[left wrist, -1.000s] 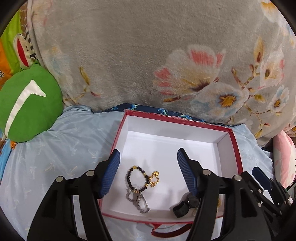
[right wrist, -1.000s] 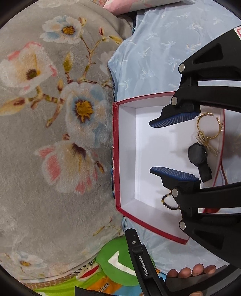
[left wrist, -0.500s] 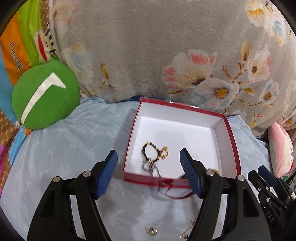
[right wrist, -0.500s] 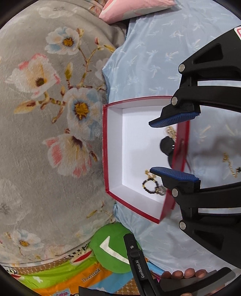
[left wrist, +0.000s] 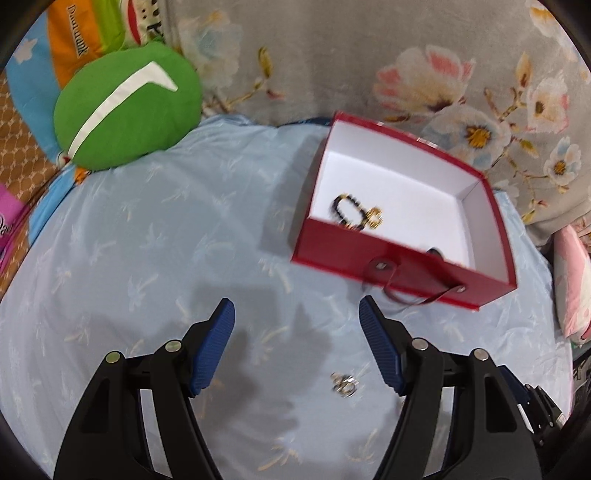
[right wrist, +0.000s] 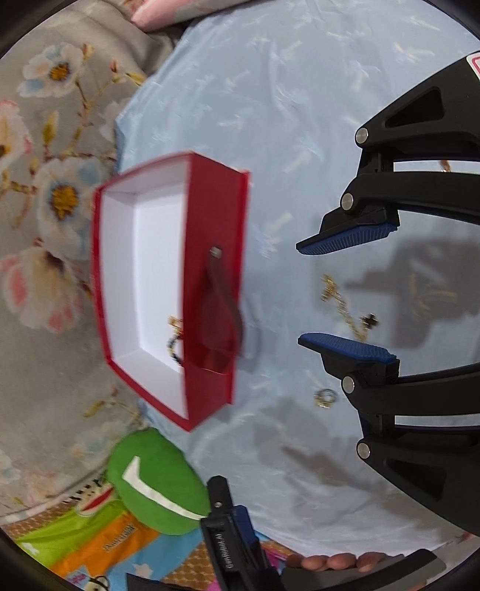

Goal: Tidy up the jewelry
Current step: 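Grasp the pearl-topped ring with the left gripper while the right grasps the black-pendant gold chain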

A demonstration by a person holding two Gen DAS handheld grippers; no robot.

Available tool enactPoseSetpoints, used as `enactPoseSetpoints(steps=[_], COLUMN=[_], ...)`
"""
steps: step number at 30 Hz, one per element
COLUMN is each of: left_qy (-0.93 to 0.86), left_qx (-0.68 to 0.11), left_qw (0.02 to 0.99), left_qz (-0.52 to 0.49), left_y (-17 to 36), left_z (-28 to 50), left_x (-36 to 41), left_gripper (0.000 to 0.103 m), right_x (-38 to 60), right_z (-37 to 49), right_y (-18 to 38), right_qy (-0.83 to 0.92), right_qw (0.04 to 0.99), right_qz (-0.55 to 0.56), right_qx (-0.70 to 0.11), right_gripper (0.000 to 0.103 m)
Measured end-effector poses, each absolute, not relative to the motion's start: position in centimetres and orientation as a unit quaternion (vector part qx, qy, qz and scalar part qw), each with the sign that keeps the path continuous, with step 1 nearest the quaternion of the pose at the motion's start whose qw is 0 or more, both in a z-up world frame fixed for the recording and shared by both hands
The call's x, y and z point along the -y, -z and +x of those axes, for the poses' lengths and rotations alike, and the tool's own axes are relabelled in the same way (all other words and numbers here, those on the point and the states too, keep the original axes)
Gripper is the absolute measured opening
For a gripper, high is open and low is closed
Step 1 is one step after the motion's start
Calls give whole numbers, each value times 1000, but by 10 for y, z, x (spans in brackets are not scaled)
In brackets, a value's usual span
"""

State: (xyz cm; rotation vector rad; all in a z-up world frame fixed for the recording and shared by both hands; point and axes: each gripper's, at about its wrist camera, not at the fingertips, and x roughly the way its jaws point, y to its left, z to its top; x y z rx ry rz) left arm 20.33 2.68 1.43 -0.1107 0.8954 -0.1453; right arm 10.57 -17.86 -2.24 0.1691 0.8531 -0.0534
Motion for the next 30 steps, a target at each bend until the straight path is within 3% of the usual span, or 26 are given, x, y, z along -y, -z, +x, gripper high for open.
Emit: enactPoseSetpoints(steps=[16, 22, 26, 30], left_qy=[60, 68, 78, 91], left_qx=[-492, -499, -503, -506], left_qw=[868, 863, 861, 857], left_qz=[-40, -33, -27, -18], left_y=[45, 52, 55, 57], left_z=[186, 186, 185, 185], left_x=[-43, -37, -30, -18], left_gripper=[67, 67, 67, 67], right_x=[168, 166, 169, 172], right_z=[133, 139, 142, 141], right_y=[85, 89, 89, 89], right_qy=[38, 45, 46, 44], right_qw=[880, 879, 878, 877], right_qz=[86, 71, 73, 77], right_qx=[-466, -469, -470, -472], right_gripper=[40, 25, 4, 3])
